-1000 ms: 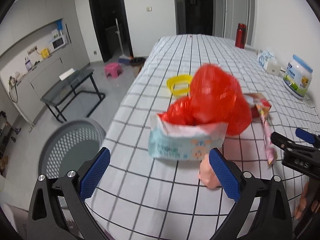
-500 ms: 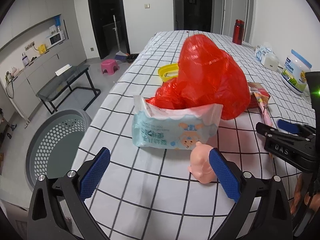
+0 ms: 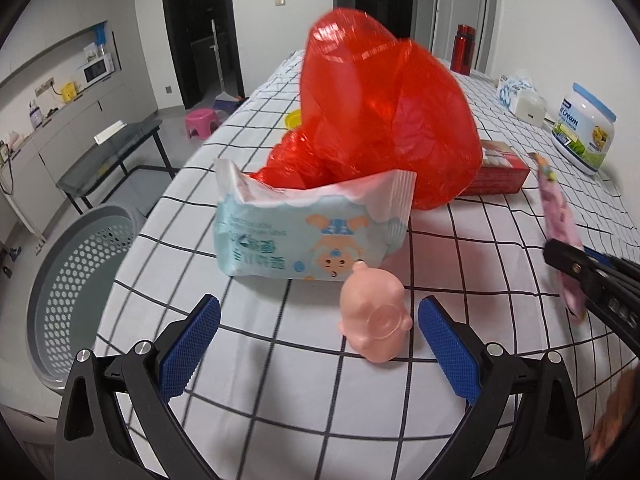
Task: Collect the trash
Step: 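Grasp the pink doll head with the left tool while the right tool grasps the pink snack tube, then carry both items over the grey basket and open both tools to drop them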
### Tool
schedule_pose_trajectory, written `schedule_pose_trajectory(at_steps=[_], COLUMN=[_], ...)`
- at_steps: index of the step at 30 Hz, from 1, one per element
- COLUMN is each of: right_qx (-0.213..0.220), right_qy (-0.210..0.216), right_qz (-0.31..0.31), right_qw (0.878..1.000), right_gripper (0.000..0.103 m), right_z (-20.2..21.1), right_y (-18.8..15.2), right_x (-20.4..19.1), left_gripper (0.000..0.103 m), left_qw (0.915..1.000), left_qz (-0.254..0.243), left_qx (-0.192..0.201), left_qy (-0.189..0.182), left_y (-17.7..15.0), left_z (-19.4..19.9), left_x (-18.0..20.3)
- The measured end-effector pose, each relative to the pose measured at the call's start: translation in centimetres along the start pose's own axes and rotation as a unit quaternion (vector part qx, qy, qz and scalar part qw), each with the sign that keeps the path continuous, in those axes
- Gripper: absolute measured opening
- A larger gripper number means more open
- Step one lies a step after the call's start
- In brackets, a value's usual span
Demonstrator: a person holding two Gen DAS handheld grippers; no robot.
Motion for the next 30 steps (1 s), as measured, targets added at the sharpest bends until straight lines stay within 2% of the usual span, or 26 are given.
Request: schedule_pose_trajectory(at_steps=[2,4,6,7,8,9,10,18,24,30], right_qx=[0.000,0.000,0.000,-0.001,-0.002,-0.003,-0.004,-0.001,0.011,0.020], right_qy=[0.003,0.005,0.008,0.008,0.009,0.011,0.012,0.021,0.042,0.094], right_qz=[-0.005,-0.010,-0.016,-0.018,-0.022,-0.025,-0.027,-0.034,-0.019,0.017], right_qw=[1.000,1.000,1.000,1.000,1.000,1.000,1.000,0.999,0.999,0.995], right_gripper=[0.020,0.020,0.020,0.020,0.020,0.020,0.020,0.020,0.020,0.020], right_z=[0.4,0.7,1.1,1.1,1.3,1.5,1.7,3.1,4.5,5.1], right_y=[-0.3,-0.7,-1.0,-1.2,-1.4,-1.8,-1.9,-2.9,-2.3,-1.2], right_x=[0.0,0.0,-0.2,-0.3,-0.4,-0.7,-0.8,-3.2,-7.5,-15.1], left_gripper=[0.095,0.078,0.069,0.058,0.053,0.040,0.034,0.034,0.034,0.034], left_qw=[1.0000,0.9999,0.9998,0.9997,0.9994,0.9991,0.9988,0.9987,0.9992,0.9967], left_qz=[-0.004,-0.009,-0.009,-0.010,-0.011,-0.012,-0.012,0.002,0.023,0.044], left_qx=[-0.006,-0.010,-0.016,-0.019,-0.022,-0.026,-0.028,-0.006,0.027,0.059], left_qy=[0.001,0.000,-0.009,-0.014,-0.022,-0.033,-0.038,-0.050,-0.019,0.034], left_y=[-0.2,-0.1,-0.2,-0.3,-0.4,-0.6,-0.7,-0.4,0.9,2.3], left_z=[-0.5,-0.8,-1.0,-1.0,-1.0,-0.9,-0.8,2.1,5.0,7.0], left_x=[0.3,0.4,0.8,0.8,1.1,1.3,1.3,-1.1,-6.9,-14.8])
Point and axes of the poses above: each gripper's, at about its wrist camera, not at the fingertips, and z roughly against the way its jaws point, x to its right, y to its top, the point moved 9 cm from there along -z, roughly the way its jaws point, and after that the axes turned 8 degrees about x, right-handed, at the moved point
